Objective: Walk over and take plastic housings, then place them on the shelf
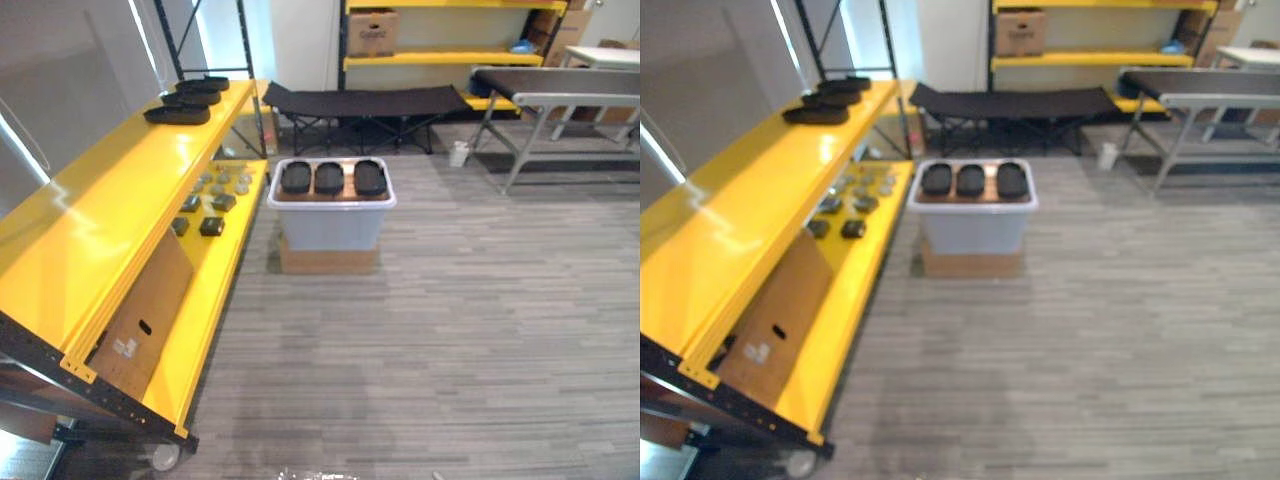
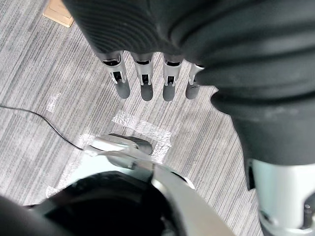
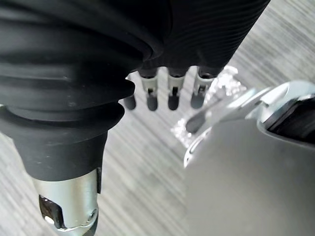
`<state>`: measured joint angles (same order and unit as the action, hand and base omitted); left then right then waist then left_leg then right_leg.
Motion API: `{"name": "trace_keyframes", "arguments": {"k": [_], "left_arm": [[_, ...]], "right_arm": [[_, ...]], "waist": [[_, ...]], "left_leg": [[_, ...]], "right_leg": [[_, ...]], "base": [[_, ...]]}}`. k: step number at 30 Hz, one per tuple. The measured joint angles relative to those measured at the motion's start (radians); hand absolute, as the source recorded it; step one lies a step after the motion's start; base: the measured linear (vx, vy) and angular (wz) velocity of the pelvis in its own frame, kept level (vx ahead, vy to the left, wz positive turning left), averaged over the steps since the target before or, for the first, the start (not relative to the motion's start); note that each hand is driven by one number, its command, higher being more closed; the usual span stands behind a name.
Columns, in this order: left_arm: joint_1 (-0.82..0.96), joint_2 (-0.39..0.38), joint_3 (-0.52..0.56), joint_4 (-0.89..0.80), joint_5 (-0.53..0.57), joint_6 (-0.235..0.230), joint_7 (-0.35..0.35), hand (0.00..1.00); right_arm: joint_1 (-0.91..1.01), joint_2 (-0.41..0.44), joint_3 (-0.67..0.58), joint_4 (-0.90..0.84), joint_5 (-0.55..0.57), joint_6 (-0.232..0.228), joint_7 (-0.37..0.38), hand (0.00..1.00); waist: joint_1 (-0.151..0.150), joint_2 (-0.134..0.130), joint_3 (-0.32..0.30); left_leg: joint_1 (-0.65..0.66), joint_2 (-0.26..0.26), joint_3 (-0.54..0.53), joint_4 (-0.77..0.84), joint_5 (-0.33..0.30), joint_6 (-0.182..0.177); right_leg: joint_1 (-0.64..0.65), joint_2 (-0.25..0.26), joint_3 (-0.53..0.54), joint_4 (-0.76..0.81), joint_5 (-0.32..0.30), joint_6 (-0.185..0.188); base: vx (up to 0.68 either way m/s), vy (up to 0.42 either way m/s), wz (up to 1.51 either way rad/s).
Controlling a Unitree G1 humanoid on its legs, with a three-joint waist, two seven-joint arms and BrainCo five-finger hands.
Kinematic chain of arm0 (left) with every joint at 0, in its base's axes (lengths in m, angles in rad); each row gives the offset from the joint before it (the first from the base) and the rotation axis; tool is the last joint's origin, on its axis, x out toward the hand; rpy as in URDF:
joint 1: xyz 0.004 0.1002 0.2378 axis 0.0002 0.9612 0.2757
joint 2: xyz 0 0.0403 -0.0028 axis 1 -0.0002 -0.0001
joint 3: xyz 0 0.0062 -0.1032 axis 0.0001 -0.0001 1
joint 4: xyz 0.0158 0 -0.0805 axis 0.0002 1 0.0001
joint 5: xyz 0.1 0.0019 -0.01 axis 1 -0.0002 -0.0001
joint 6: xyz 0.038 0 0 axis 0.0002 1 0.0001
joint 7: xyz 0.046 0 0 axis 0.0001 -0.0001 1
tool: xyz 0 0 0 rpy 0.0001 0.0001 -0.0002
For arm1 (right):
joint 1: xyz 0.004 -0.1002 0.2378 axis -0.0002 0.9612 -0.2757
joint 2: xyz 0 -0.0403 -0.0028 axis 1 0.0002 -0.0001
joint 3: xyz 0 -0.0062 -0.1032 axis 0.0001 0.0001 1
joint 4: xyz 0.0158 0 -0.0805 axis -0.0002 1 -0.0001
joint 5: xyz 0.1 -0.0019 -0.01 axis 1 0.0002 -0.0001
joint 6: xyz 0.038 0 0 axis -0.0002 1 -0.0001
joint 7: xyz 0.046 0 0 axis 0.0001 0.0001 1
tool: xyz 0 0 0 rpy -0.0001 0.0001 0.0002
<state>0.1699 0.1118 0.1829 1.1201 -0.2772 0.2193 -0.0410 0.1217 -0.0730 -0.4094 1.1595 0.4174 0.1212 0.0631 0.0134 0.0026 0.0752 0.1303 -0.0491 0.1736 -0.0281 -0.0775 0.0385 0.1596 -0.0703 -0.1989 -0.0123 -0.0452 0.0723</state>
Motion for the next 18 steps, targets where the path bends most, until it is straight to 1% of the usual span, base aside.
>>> {"name": "trace_keyframes", "arguments": {"k": [3,4,5,8,12,15,18], "left_arm": [[-0.004,0.001,0.001,0.000,0.000,-0.001,0.005,0.00],[-0.008,0.003,0.001,0.000,0.000,-0.002,0.004,0.00],[-0.013,0.005,0.002,0.000,0.001,-0.002,0.001,0.00],[-0.019,0.006,0.002,-0.001,0.001,-0.001,-0.002,0.00],[-0.024,0.008,0.002,-0.001,-0.025,0.000,0.010,0.00],[-0.024,0.006,0.003,-0.001,-0.028,0.000,0.019,0.00],[-0.024,0.004,0.012,-0.001,-0.029,0.000,0.020,0.00]], "right_arm": [[-0.025,0.008,-0.002,0.002,-0.001,-0.017,0.000,0.00],[-0.035,0.014,-0.002,0.004,-0.001,-0.022,0.000,0.00],[-0.048,0.023,-0.002,0.005,-0.001,-0.034,0.000,0.00],[-0.075,0.032,-0.002,0.005,-0.002,-0.040,0.000,0.00],[-0.089,0.037,-0.002,0.005,-0.042,-0.074,-0.002,0.00],[-0.089,0.037,-0.002,0.005,-0.073,-0.091,-0.020,0.00],[-0.089,0.037,-0.002,0.005,-0.080,-0.101,-0.021,0.00]], "waist": [[0.000,-0.001,0.004],[0.000,-0.005,0.009],[0.000,-0.002,0.014],[0.000,-0.008,0.025],[0.000,-0.011,0.028],[0.000,-0.009,0.030],[0.000,-0.007,0.031]], "left_leg": [[0.027,-0.004,0.000,-0.038,0.012,-0.002],[0.030,-0.005,0.000,-0.044,0.013,-0.003],[0.042,-0.005,0.000,-0.049,0.013,-0.003],[0.046,-0.005,0.001,-0.050,0.011,-0.005],[0.046,-0.008,0.002,-0.050,0.008,-0.010],[0.047,-0.011,0.003,-0.050,0.008,-0.010],[0.047,-0.013,0.004,-0.050,0.008,-0.010]], "right_leg": [[0.001,-0.001,-0.023,-0.002,0.003,0.008],[0.006,-0.001,-0.023,-0.002,0.004,0.014],[0.010,0.000,-0.024,-0.003,0.007,0.027],[0.015,-0.001,-0.025,-0.003,0.012,0.036],[0.014,-0.004,-0.025,-0.002,0.015,0.039],[0.014,-0.008,-0.025,-0.002,0.015,0.039],[0.014,-0.011,-0.024,-0.002,0.014,0.039]], "base": [[0.08,0.021,0.01],[0.08,0.011,0.03],[0.08,0.010,0.01],[0.03,0.007,0.01],[0.00,0.000,0.00],[-0.03,-0.007,-0.01],[-0.07,-0.013,-0.02]]}}
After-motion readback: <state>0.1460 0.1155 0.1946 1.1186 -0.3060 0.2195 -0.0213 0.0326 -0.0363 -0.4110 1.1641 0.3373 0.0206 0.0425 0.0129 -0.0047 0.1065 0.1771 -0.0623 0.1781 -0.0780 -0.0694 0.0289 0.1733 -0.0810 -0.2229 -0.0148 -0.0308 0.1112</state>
